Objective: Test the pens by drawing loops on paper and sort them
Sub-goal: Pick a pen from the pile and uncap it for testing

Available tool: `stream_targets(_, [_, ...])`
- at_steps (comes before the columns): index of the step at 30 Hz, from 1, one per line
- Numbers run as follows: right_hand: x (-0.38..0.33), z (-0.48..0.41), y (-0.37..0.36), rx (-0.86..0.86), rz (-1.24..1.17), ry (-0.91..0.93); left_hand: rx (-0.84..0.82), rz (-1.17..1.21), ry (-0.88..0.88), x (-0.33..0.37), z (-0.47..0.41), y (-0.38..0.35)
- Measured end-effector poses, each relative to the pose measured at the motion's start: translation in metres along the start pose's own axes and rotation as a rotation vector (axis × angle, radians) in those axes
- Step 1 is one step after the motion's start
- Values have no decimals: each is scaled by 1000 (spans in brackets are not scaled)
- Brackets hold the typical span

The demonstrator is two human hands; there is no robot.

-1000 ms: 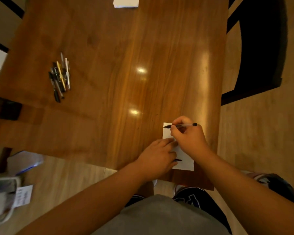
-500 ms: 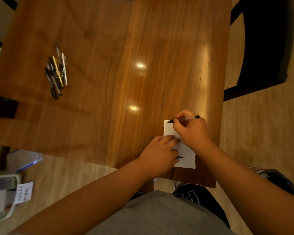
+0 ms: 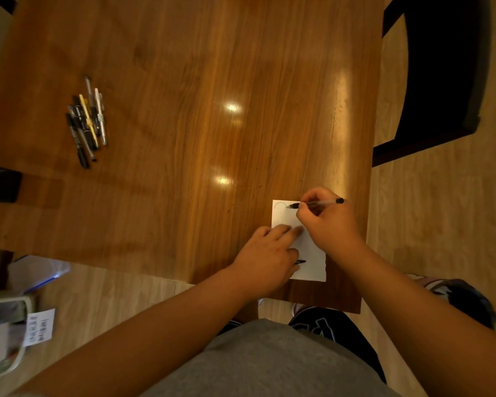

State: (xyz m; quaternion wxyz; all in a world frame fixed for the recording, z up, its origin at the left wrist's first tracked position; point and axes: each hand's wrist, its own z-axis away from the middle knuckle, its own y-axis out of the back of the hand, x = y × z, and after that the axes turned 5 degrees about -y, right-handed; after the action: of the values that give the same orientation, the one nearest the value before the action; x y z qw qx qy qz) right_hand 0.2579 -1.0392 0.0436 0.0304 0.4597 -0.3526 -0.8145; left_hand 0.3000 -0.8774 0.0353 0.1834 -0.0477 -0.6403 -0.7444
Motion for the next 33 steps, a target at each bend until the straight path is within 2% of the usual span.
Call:
stream_targets(8, [-2, -2, -2, -6, -19, 20, -17, 77, 12, 0, -3, 1])
stream_targets(15, [-1, -3, 1, 25, -44, 14, -74, 58, 10, 1, -5, 5])
stream_targets(25, [14, 4, 11, 53, -44, -31, -39, 47, 11, 5, -6, 1])
stream_targets(33, [14, 10, 6, 48, -33, -21, -85, 65, 25, 4, -10, 7])
